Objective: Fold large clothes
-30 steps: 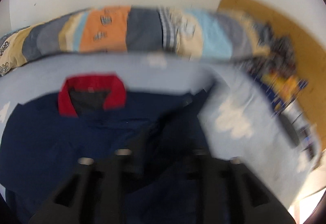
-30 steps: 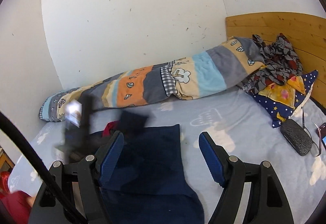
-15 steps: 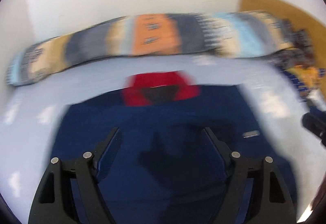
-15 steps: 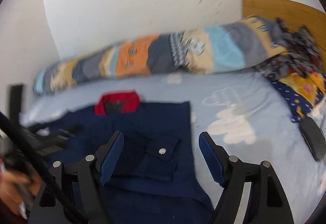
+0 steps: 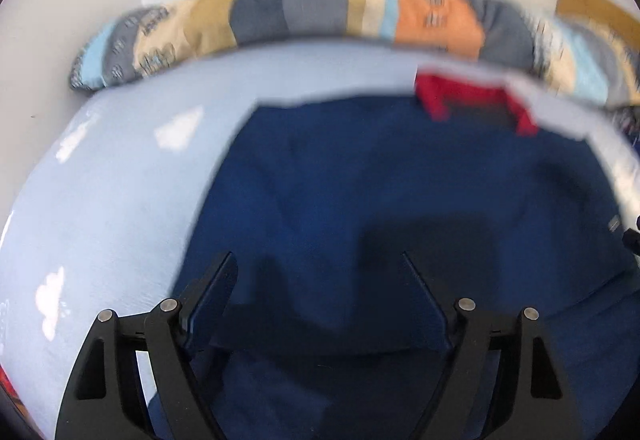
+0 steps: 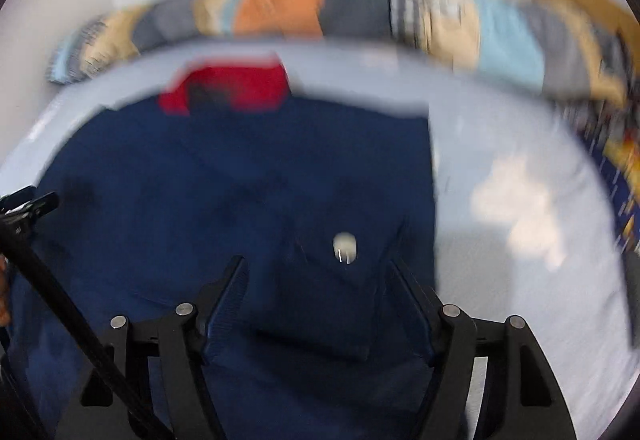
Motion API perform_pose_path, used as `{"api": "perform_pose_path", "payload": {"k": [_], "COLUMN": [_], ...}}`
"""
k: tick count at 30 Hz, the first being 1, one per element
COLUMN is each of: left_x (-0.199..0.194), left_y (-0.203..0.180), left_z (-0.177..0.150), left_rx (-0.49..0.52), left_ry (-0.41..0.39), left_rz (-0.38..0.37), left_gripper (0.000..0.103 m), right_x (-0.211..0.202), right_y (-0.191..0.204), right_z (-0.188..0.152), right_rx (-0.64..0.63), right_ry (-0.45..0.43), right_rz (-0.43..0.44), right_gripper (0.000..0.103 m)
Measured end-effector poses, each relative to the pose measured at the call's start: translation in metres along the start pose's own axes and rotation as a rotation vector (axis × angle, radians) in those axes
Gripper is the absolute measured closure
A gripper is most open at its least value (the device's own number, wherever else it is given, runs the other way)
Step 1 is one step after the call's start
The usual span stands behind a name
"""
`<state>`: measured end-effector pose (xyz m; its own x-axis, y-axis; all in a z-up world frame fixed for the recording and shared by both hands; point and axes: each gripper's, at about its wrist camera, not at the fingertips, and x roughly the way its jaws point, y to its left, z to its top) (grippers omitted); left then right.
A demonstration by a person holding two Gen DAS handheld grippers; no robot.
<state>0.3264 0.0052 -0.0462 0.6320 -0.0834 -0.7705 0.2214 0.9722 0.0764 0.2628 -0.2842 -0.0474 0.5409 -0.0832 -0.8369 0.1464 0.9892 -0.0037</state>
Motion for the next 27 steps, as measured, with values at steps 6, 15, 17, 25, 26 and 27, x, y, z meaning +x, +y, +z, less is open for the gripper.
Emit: {"api": "perform_pose_path", "payload": {"k": [6,15,17,25,26,27], "left_x": [-0.019,-0.002,-0.005,0.067,0.076,0.078], "left_y": [0.006,0.040,0.028,0.018,0.021,0.023], "left_z": [0.007,0.015,0.039,0.074,0.070,0.068], "left_rx": [0.036,-0.051,-0.032,-0.026,-0.039,-0.046], "left_ry": [-0.010,0.048,0.020,0.194,0.225,0.224], "left_rz": [0.065,0.040,0.027,0.030,0.016,0.015], "left_gripper": [0.021,0.023,0.023,0.021,0.019,0.017], "right_x": [0.001,0.009,0.012,0.082,0.085,0.085], "right_y": [-0.003,-0.007,0.002,-0.002,0.000,0.001], "right_z": [-0.008,0.006,0.022,0.026,0.028,0.028], "right_rx": [0.027,0.088,0.085,0.127,0.123,0.112], "right_ry": [0.017,0.055,0.046,0.178,0.171,0.173], "right_rz": [0.011,0.035,0.069,0.064,0.065,0.062], "right_gripper": [0.027,0.027,0.027,0.023,0.022,0.022]}}
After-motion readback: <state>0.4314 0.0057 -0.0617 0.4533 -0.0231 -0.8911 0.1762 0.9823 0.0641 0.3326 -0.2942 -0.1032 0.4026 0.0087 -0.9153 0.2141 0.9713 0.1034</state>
